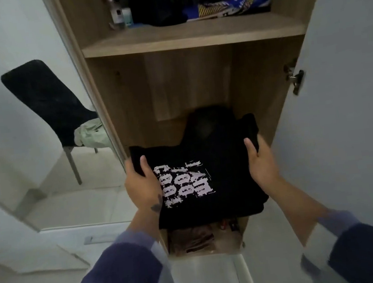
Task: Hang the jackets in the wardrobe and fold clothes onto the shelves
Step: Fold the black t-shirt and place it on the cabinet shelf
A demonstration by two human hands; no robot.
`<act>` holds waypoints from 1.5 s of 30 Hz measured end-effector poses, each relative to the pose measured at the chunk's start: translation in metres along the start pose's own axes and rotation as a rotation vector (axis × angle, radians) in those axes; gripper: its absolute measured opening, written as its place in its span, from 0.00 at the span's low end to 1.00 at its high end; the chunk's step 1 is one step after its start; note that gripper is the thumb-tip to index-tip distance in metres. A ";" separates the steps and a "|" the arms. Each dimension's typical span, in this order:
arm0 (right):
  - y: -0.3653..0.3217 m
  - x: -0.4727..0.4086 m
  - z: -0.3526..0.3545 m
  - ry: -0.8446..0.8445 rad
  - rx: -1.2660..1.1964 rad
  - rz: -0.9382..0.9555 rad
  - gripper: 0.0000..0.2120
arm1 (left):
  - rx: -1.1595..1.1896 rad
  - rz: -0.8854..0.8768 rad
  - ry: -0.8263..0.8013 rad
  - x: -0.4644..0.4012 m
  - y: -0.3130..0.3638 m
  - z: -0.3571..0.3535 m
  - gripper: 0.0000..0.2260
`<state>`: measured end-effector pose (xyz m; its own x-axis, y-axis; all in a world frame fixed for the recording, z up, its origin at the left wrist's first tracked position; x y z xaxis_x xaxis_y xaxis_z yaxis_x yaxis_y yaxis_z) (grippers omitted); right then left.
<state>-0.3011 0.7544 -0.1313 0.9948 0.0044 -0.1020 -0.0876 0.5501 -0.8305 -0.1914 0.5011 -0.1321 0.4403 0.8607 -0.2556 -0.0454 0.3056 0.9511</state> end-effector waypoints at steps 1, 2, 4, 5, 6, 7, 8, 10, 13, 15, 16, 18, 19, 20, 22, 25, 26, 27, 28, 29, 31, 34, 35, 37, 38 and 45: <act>0.015 -0.011 -0.012 -0.018 0.009 -0.021 0.28 | -0.019 0.007 -0.012 -0.004 -0.013 -0.012 0.15; 0.031 -0.020 -0.025 -0.037 0.023 -0.041 0.27 | -0.036 0.017 -0.025 -0.007 -0.028 -0.023 0.14; 0.060 -0.040 -0.048 -0.050 0.048 -0.077 0.26 | -0.079 0.043 -0.051 -0.016 -0.058 -0.047 0.14; 0.075 -0.051 -0.059 -0.053 0.057 -0.099 0.25 | -0.103 0.066 -0.071 -0.020 -0.072 -0.059 0.14; 0.088 -0.062 -0.069 -0.055 0.073 -0.123 0.25 | -0.122 0.081 -0.098 -0.025 -0.085 -0.071 0.15; 0.101 -0.073 -0.079 -0.065 0.095 -0.135 0.25 | -0.130 0.090 -0.132 -0.030 -0.096 -0.084 0.15; 0.113 -0.084 -0.089 -0.080 0.115 -0.141 0.25 | -0.135 0.088 -0.167 -0.036 -0.107 -0.096 0.15; 0.134 -0.103 -0.106 -0.103 0.135 -0.164 0.25 | -0.136 0.071 -0.217 -0.049 -0.127 -0.120 0.15; 0.160 -0.130 -0.129 -0.101 0.176 -0.160 0.25 | -0.149 0.036 -0.238 -0.068 -0.146 -0.153 0.14; 0.172 -0.146 -0.141 -0.100 0.209 -0.175 0.26 | -0.165 0.023 -0.261 -0.079 -0.157 -0.173 0.13; 0.176 -0.151 -0.145 -0.101 0.231 -0.182 0.26 | -0.156 0.026 -0.267 -0.082 -0.164 -0.179 0.13; 0.180 -0.153 -0.151 -0.097 0.336 -0.160 0.26 | -0.138 0.049 -0.293 -0.084 -0.183 -0.187 0.15; 0.179 -0.151 -0.152 -0.087 0.455 -0.137 0.26 | -0.189 0.038 -0.323 -0.081 -0.192 -0.188 0.17; 0.177 -0.148 -0.153 -0.068 0.615 -0.114 0.28 | -0.297 -0.009 -0.365 -0.075 -0.199 -0.188 0.21; 0.172 -0.141 -0.156 -0.056 0.889 -0.082 0.30 | -0.541 -0.150 -0.487 -0.058 -0.204 -0.188 0.28; 0.167 -0.127 -0.170 -0.182 1.009 0.096 0.30 | -0.766 -0.288 -0.767 -0.030 -0.207 -0.191 0.34; 0.168 -0.121 -0.173 -0.222 1.011 0.150 0.31 | -0.810 -0.291 -0.833 -0.023 -0.212 -0.190 0.36; 0.171 -0.115 -0.176 -0.263 1.016 0.181 0.34 | -0.846 -0.282 -0.871 -0.019 -0.217 -0.189 0.37; 0.175 -0.110 -0.177 -0.308 1.028 0.189 0.37 | -0.873 -0.275 -0.887 -0.017 -0.221 -0.187 0.38; 0.180 -0.108 -0.178 -0.341 1.045 0.189 0.40 | -0.888 -0.278 -0.890 -0.018 -0.222 -0.186 0.38; 0.185 -0.105 -0.176 -0.350 1.072 0.197 0.39 | -0.896 -0.328 -0.895 -0.018 -0.224 -0.183 0.39; 0.178 -0.096 -0.169 -0.359 1.056 0.266 0.36 | -0.891 -0.531 -0.971 -0.006 -0.218 -0.178 0.40; 0.175 -0.090 -0.167 -0.369 1.035 0.307 0.35 | -0.892 -0.600 -1.017 0.002 -0.215 -0.177 0.41; 0.171 -0.074 -0.162 -0.379 1.007 0.407 0.34 | -0.915 -0.699 -1.110 0.014 -0.212 -0.177 0.43; 0.172 -0.067 -0.159 -0.393 1.009 0.453 0.33 | -0.926 -0.724 -1.137 0.018 -0.212 -0.178 0.42; 0.183 -0.049 -0.153 -0.447 1.031 0.500 0.30 | -0.984 -0.693 -1.142 0.020 -0.208 -0.176 0.34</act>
<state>-0.3741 0.7268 -0.3624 0.8117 0.5785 0.0803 -0.5839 0.8070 0.0882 -0.3311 0.5262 -0.3653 0.9849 -0.1273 0.1173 0.1107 0.9841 0.1385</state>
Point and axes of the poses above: each hand's wrist, its own x-axis away from the middle knuckle, its own z-axis out of the back of the hand, y = z × x, the point moved 4 cm from there along -x, towards the middle knuckle, and after that the axes turned 9 degrees about x, right-handed, at the moved point
